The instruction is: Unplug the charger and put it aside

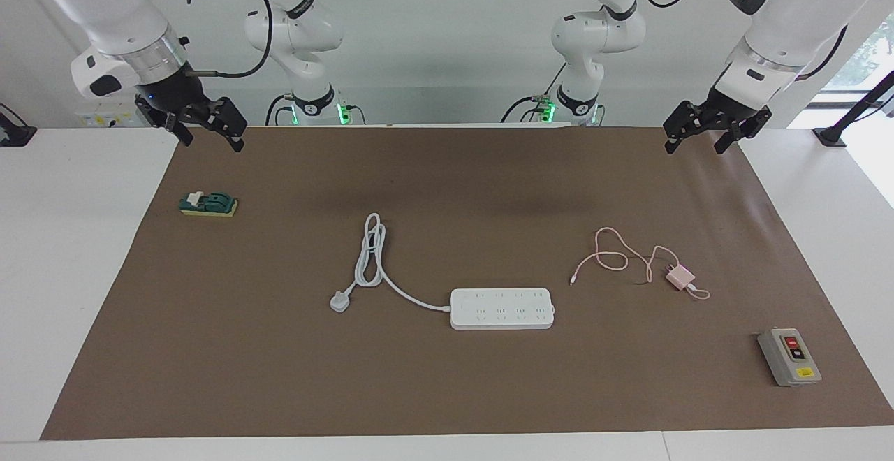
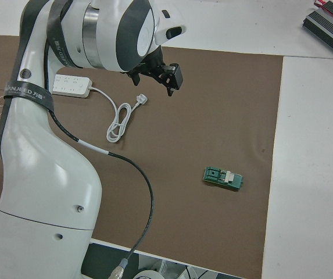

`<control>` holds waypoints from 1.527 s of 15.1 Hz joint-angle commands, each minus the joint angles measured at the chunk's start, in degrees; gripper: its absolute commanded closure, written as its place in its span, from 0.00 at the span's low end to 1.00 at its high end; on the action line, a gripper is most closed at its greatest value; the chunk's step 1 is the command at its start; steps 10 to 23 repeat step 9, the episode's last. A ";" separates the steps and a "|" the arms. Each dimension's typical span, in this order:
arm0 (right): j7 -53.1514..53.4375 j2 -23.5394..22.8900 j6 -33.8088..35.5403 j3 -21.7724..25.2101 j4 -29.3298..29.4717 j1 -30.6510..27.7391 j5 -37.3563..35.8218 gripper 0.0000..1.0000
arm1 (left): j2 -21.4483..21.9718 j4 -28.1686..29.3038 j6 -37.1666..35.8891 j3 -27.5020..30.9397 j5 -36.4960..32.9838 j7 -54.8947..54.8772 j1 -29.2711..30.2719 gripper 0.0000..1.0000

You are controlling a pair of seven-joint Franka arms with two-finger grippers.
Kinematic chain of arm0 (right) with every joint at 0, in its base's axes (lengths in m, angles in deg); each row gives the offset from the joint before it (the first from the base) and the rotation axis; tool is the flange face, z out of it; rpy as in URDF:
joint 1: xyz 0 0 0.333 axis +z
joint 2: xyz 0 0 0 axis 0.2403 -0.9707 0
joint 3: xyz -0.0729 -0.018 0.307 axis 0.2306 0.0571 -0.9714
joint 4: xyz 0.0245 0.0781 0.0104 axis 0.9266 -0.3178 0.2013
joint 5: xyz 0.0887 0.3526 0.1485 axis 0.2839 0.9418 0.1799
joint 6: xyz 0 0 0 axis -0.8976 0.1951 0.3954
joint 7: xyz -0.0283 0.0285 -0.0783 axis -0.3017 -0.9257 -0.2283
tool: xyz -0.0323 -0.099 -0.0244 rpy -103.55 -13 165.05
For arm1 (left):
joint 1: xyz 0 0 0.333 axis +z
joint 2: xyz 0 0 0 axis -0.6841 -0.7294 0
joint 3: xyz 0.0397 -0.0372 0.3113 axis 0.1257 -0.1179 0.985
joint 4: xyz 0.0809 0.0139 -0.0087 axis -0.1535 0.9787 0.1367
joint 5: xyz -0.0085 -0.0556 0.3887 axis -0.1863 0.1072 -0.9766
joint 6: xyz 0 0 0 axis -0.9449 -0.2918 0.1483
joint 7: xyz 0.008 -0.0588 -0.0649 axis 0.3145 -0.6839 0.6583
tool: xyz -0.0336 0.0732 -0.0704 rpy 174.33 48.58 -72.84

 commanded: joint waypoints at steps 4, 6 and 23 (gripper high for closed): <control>-2.15 3.21 -4.76 -0.71 -5.21 -0.58 -2.04 0.00 | -0.41 -0.98 1.88 0.69 -1.00 -0.86 -1.38 0.00; -2.24 3.21 -5.38 -0.80 -5.39 -0.06 -5.45 0.00 | -0.33 -0.89 2.23 0.69 -1.00 -0.86 -1.38 0.00; -3.11 3.21 -5.39 -0.89 -5.39 0.03 -6.26 0.00 | -0.24 -0.72 2.32 0.69 -1.00 -0.95 -1.29 0.00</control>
